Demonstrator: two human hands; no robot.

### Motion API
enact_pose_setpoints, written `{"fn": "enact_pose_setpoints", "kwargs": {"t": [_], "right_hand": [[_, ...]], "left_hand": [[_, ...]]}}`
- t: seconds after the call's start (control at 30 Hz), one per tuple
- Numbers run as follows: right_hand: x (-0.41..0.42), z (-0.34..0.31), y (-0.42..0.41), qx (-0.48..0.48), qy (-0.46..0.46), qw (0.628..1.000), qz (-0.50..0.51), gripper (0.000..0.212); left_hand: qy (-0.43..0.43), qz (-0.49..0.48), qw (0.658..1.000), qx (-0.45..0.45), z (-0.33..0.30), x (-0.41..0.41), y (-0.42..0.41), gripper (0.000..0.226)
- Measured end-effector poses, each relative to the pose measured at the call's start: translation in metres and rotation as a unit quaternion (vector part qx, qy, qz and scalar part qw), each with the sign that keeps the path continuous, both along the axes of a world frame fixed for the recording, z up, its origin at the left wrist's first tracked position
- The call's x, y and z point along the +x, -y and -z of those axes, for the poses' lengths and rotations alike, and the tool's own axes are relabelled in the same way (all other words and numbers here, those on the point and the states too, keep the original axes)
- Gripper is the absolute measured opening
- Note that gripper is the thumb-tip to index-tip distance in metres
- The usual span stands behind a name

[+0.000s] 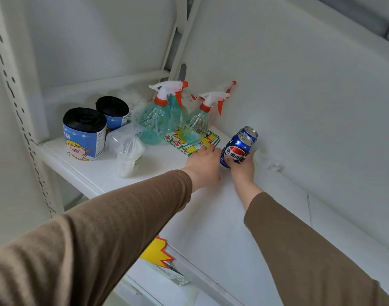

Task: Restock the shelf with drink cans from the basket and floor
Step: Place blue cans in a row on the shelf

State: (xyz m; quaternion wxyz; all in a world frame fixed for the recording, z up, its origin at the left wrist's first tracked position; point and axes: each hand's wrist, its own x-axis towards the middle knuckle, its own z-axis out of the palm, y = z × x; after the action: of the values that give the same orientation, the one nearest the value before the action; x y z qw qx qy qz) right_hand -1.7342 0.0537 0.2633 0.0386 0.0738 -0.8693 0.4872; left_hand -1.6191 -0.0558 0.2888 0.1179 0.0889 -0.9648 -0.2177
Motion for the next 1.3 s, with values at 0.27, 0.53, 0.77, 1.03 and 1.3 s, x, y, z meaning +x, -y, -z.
{"fn": "enact_pose_setpoints", "kwargs": {"t": [0.27,0.53,0.77,1.03,1.3], "right_hand": [[0.057,-0.011,-0.029,0.072,0.023,0.997,-0.020,0.088],[0.163,-0.014,-0.101,0.241,-0.133,0.953,-0.128,0.074],[0.274,-0.007,-0.187,0.296,-0.222,0.912,-0.174,0.068],[0.377,0.037,-0.265,0.299,-0.273,0.887,-0.224,0.061],[0.437,0.179,-0.312,0.333,-0.174,0.895,-0.241,0.065]], "left_hand": [[0.000,0.009,0.999,-0.037,0.001,0.031,-0.009,0.078],[-0.019,0.007,0.995,-0.099,-0.003,0.111,-0.053,0.072],[-0.043,-0.012,0.994,-0.101,0.012,0.235,-0.124,0.077],[-0.042,0.006,0.995,-0.089,0.070,0.343,-0.197,0.077],[0.066,0.033,0.995,-0.067,0.201,0.406,-0.241,0.081]]}}
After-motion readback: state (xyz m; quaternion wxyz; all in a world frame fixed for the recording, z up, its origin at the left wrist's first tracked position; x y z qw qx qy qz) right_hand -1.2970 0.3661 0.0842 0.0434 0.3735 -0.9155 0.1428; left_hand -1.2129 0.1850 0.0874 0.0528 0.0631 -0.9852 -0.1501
